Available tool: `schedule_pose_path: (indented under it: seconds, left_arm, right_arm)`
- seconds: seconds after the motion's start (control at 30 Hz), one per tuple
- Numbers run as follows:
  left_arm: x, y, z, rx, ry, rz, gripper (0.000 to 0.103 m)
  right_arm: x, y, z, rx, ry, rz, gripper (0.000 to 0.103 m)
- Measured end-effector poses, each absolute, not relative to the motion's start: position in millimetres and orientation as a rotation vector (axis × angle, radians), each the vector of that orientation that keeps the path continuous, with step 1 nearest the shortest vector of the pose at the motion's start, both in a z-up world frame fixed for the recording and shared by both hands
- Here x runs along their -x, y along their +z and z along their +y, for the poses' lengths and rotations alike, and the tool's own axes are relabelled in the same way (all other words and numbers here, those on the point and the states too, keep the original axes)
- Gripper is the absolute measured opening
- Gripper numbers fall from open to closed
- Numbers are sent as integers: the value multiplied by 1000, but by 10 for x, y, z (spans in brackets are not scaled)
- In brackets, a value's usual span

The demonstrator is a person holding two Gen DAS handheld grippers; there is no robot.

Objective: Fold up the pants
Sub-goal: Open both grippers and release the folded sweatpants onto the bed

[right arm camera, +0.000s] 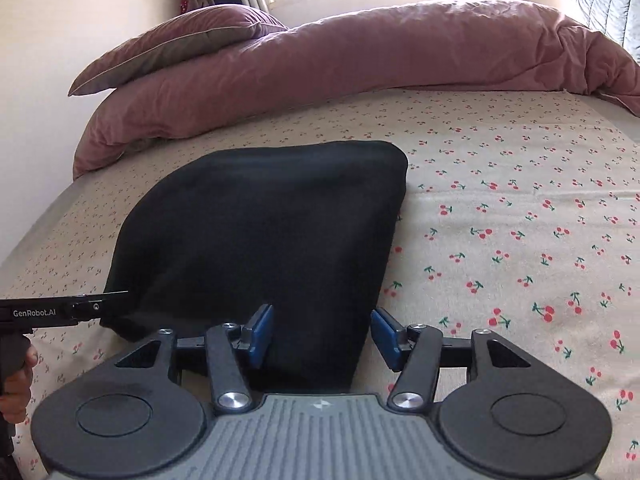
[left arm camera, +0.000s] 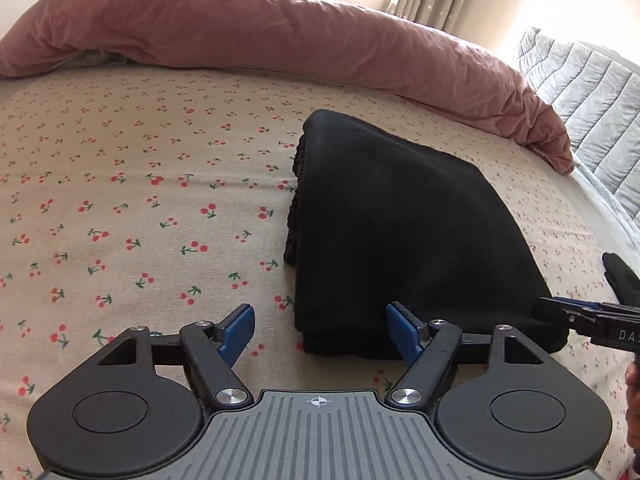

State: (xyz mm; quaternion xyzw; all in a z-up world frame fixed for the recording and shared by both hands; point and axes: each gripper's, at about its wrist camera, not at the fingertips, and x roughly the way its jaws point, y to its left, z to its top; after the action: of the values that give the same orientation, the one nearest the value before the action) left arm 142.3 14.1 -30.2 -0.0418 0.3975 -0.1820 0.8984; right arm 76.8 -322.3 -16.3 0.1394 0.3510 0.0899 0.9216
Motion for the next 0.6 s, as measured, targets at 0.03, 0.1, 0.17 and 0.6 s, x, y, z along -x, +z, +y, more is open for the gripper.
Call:
schedule_pose_path:
  seconds: [0.03, 0.1, 0.17, 0.6]
  left_arm:
    - [-1350, -257, 130, 60, -367, 816, 73]
    - [-1218, -175, 106, 26, -359, 810, 73]
    - [-1085, -95, 75, 26, -360, 811, 78]
    - [-512, -42, -195, -15, -173, 825, 103]
  right_arm:
    - [-731, -133, -3241, -291, 181, 724, 56]
    - [-638, -35, -3252, -287, 159, 725, 59]
    - [-536, 67, -3228, -271, 144, 717, 63]
    - [-134, 17, -2884, -170, -10, 744, 99]
